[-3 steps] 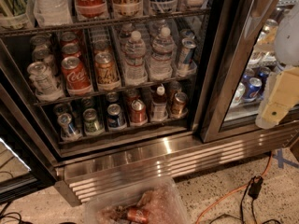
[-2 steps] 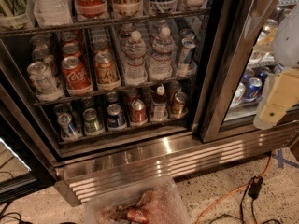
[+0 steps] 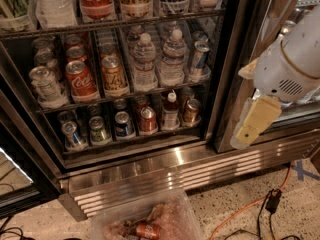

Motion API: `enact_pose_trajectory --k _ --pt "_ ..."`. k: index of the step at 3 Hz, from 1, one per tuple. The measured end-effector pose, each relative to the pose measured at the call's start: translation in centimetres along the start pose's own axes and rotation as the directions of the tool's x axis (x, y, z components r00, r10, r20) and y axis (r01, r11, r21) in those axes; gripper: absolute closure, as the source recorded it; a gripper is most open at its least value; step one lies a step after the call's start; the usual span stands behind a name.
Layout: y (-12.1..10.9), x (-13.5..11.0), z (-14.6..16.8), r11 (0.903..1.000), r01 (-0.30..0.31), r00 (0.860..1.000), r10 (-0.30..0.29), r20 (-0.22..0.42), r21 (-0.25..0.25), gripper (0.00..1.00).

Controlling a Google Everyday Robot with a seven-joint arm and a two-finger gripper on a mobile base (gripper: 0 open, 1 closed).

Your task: Pick water bottle from middle shelf of fridge

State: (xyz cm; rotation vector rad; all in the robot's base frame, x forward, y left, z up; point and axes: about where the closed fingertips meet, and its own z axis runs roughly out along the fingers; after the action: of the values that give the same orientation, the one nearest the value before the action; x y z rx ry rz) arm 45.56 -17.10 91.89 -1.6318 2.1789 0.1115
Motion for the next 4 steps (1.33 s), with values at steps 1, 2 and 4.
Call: enact_pose_trajectory --k 1,2,4 --pt "0.0 -3.2 2.7 0.9999 0.005 0.996 -0.003 0.09 -0.016 0.0" --pt "0.0 -3.2 2.7 0.9999 0.005 0.996 -0.003 0.091 -0.016 0.0" --pt "0.6 -8.5 6.0 0.9991 0.023 0.959 -0.011 0.285 -0.037 0.0"
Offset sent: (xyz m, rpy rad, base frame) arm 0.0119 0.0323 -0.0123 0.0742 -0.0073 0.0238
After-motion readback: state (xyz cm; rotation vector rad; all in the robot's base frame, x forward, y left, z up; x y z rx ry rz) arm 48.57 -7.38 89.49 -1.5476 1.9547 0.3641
